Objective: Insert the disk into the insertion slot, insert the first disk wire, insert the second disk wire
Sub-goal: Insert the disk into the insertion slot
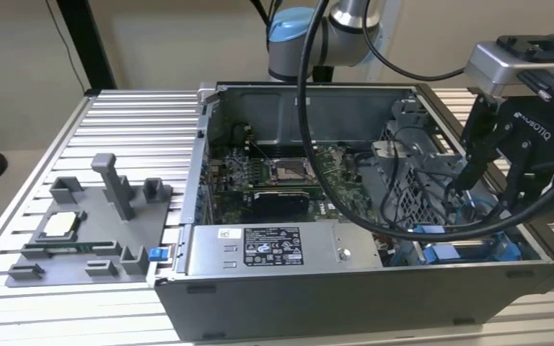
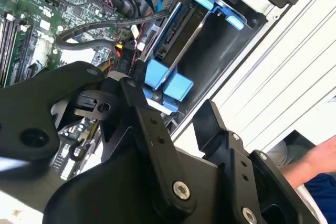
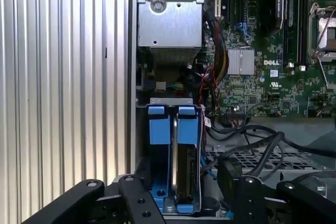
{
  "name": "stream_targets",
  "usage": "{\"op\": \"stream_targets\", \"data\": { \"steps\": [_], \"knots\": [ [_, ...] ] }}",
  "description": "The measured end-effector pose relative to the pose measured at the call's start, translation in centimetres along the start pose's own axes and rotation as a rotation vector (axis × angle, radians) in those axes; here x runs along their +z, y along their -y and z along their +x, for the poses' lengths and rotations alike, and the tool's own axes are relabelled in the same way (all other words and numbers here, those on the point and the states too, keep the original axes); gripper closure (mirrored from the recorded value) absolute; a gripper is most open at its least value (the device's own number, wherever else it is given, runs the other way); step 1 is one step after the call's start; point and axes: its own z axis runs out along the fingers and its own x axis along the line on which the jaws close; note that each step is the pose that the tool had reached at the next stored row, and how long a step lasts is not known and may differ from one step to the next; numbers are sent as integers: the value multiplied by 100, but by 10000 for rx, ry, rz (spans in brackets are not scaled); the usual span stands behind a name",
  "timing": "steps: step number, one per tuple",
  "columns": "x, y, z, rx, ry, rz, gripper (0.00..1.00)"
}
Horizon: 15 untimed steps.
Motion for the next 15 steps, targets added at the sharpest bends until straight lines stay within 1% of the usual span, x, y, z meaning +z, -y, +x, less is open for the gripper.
{"op": "stream_targets", "data": {
  "steps": [5, 7, 9, 13, 15],
  "knots": [
    [-2, 0, 0, 0, 1, -11, 0],
    [-22, -1, 0, 0, 2, -11, 0],
    [-70, -8, 0, 0, 0, -11, 0],
    [-198, -26, -1, 0, -1, -11, 0],
    [-249, -33, -1, 0, 1, -11, 0]
  ]
}}
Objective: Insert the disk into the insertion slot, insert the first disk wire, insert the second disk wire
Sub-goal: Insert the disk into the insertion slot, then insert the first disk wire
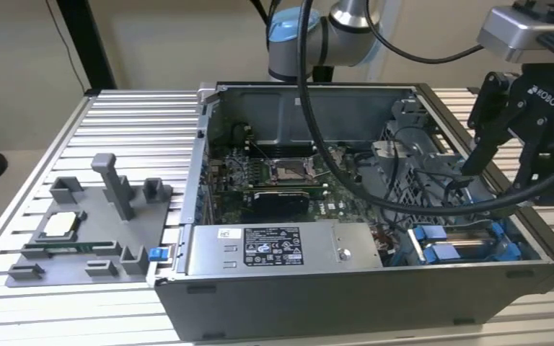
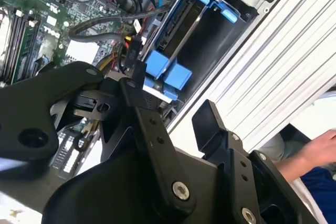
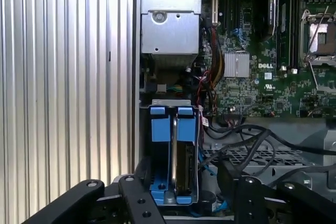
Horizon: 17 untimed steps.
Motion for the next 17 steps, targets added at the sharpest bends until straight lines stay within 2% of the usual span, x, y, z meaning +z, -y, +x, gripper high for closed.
{"op": "stream_targets", "data": {
  "steps": [7, 12, 17],
  "knots": [
    [-11, -4, -10, 1, -7, 0, 0],
    [13, -6, -122, 0, -3, 6, 0],
    [83, -3, -192, -87, -5, 132, 0]
  ]
}}
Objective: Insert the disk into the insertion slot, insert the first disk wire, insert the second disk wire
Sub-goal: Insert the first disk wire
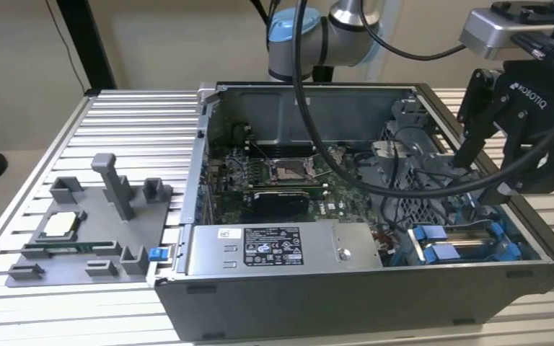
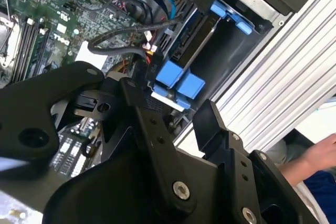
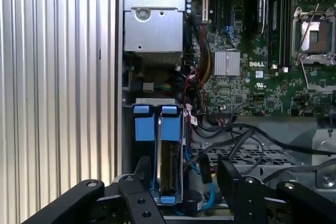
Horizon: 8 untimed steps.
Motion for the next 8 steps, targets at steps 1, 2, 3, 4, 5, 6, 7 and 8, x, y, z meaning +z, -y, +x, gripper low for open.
{"op": "stream_targets", "data": {
  "steps": [1, 2, 3, 4, 5, 6, 7, 8],
  "knots": [
    [13, 1, -8, -40, -3, 14, 0],
    [27, 1, -22, -85, -5, 22, 0],
    [38, 1, -36, -126, -5, 24, 0],
    [45, 1, -49, -167, -6, 24, 0],
    [53, 1, -60, -214, -3, 24, 0],
    [60, 1, -69, -266, -3, 24, 0],
    [66, 1, -77, -314, -1, 24, 0],
    [72, 1, -82, -364, 4, 23, 0]
  ]
}}
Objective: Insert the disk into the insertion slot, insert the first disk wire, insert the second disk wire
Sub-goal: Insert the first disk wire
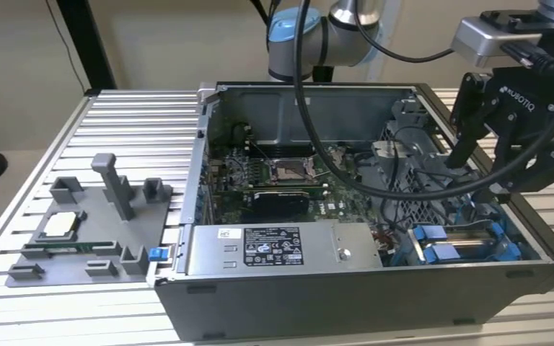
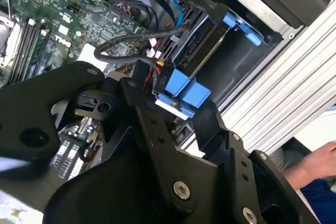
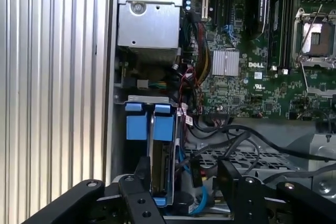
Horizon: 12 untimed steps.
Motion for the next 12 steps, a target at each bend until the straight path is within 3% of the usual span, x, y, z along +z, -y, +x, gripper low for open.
{"op": "stream_targets", "data": {
  "steps": [12],
  "knots": [
    [26, 22, -37, -623, 101, -2, 0]
  ]
}}
